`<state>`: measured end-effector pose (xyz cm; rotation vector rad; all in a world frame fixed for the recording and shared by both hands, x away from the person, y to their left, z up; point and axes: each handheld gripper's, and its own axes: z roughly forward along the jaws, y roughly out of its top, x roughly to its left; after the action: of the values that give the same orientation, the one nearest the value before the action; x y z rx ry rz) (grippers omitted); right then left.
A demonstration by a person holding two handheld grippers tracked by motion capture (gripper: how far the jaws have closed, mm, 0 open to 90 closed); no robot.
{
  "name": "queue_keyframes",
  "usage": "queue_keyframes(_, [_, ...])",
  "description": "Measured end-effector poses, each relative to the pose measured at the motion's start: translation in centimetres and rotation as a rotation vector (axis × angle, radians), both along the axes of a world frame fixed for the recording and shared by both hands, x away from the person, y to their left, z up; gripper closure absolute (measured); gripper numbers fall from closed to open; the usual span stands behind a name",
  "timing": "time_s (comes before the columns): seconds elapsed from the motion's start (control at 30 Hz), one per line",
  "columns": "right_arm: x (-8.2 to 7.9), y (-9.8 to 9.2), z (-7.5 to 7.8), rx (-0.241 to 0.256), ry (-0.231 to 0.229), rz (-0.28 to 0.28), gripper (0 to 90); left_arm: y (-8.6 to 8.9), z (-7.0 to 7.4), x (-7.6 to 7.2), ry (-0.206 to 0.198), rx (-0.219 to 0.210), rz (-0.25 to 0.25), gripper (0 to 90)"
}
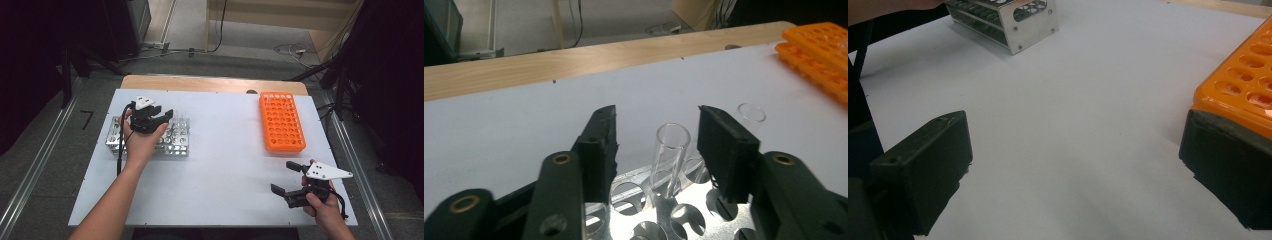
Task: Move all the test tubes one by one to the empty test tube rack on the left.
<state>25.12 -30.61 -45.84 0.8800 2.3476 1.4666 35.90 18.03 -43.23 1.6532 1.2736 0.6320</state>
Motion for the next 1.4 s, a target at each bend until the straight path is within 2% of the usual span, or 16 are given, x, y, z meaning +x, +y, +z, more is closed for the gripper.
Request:
queue_keyframes(0.07, [0.1, 0.0, 0.0, 0.002, 0.001, -0.006, 0.0, 0.1, 0.1, -0.5, -0.014, -0.020, -0.012, 38.6])
queue_keyframes(0.23, [0.4, 0.0, 0.0, 0.001, 0.004, -0.017, 0.0, -0.2, 0.0, -2.3, -0.040, -0.045, -0.082, 17.6])
queue_keyframes(0.43, [0.9, 0.1, 0.2, 0.003, 0.000, -0.044, 0.0, -0.6, 0.0, -4.6, -0.047, -0.056, -0.152, 1.3])
queue_keyframes(0.63, [1.8, 0.0, 0.6, 0.017, 0.007, -0.075, 0.0, -0.9, 0.2, -7.0, -0.076, -0.084, -0.202, 0.0])
queue_keyframes(0.77, [2.5, 0.0, 0.9, 0.008, -0.004, -0.097, 0.0, -1.2, 0.2, -8.5, -0.088, -0.103, -0.231, 0.0])
queue_keyframes(0.97, [4.1, -0.4, 1.4, -0.002, -0.020, -0.152, 0.0, -2.0, -0.1, -10.6, -0.099, -0.107, -0.265, 0.0])
queue_keyframes(1.4, [8.6, -0.4, 1.7, -0.023, -0.016, -0.218, 0.0, -2.8, -1.2, -13.4, -0.093, -0.110, -0.293, 0.0])
